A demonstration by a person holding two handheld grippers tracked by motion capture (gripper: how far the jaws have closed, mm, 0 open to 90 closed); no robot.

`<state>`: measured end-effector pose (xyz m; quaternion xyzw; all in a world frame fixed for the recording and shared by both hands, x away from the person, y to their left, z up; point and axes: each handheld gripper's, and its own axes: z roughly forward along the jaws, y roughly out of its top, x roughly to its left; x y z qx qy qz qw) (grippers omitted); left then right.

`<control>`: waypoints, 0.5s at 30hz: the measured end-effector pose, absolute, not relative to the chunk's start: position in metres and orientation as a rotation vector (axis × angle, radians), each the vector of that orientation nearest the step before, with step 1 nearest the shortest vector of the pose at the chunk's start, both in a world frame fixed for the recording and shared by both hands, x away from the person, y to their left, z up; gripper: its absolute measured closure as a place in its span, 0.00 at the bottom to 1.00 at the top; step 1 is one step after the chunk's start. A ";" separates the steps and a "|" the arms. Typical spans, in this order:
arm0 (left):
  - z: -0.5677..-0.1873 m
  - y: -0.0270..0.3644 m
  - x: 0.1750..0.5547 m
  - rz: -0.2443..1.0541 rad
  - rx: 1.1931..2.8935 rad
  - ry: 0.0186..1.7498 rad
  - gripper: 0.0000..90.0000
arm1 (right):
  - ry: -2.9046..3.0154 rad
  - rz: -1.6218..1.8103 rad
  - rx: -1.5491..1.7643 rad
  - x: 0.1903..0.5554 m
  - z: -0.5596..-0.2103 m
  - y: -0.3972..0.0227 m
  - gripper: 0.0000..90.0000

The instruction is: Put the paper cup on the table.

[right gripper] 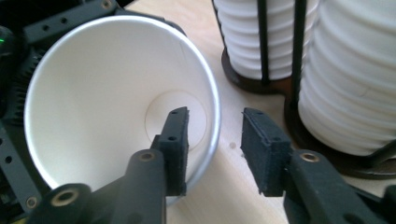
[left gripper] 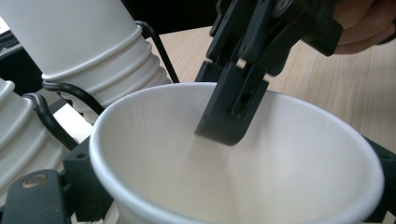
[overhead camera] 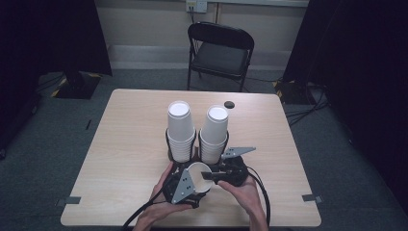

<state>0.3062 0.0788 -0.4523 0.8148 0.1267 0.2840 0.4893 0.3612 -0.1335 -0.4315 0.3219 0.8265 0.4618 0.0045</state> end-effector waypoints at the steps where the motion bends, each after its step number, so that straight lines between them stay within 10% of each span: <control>1: -0.452 0.079 0.306 0.690 1.980 0.308 0.12 | 2.589 1.447 1.008 0.361 -0.431 -0.134 0.67; 15: -0.448 0.102 0.309 0.672 1.917 0.444 0.12 | 2.315 1.654 0.940 0.349 -0.428 -0.146 0.52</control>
